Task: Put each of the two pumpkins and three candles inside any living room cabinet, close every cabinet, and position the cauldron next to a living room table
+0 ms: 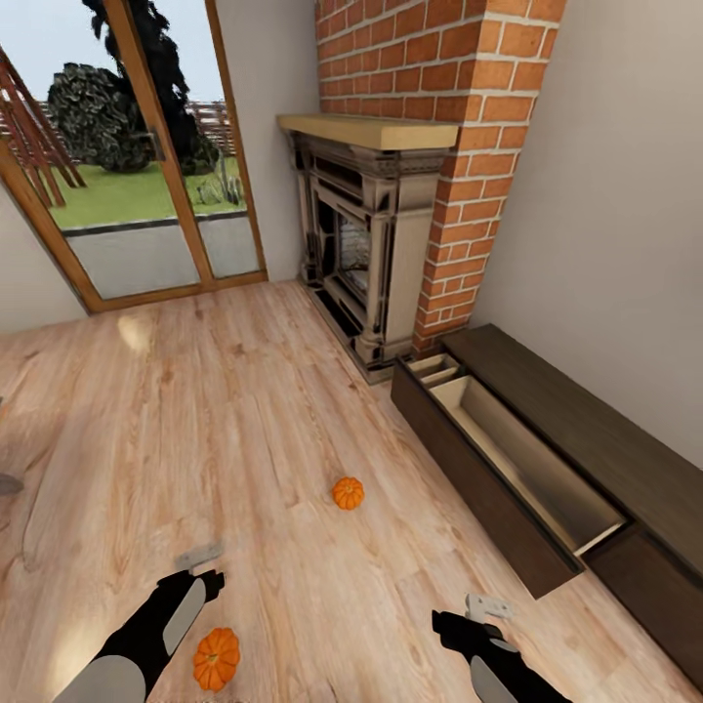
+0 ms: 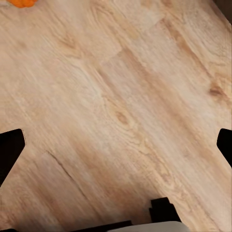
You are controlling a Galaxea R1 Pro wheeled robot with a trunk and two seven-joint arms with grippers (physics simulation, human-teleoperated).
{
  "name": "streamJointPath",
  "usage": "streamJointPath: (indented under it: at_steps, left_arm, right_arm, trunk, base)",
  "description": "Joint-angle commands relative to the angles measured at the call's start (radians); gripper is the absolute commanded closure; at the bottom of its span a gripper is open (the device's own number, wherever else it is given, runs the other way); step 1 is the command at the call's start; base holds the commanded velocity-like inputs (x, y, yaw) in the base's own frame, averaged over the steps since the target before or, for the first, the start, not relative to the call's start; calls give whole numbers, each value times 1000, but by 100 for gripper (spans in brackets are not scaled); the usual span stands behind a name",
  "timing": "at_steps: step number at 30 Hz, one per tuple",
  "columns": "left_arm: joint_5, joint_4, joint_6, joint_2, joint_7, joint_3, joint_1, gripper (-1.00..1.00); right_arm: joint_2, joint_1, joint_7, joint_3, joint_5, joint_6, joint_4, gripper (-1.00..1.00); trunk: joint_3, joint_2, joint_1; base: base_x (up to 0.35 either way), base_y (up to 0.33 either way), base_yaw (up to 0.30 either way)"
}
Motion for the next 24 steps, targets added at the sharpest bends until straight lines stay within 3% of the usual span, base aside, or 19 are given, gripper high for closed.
streamJointPath:
  at_steps: [1, 10, 24]
  left_arm:
    - [10, -2, 4, 0, 6, 0, 0, -100]
    - [11, -1, 4, 3, 6, 1, -1, -100]
    - [11, 0, 4, 3, 5, 1, 0, -100]
  right_arm:
    - [-1, -1, -9, 10, -5, 4, -3, -100]
    - [-1, -1, -9, 24, -5, 2, -2, -100]
    - [-1, -1, -9, 25, -4, 2, -2, -100]
  trunk:
    - [0, -1, 0]
    - [11, -1, 0]
    - [27, -1, 0]
  base:
    - [0, 0, 231]
    - [27, 0, 228]
    - [147, 22, 225]
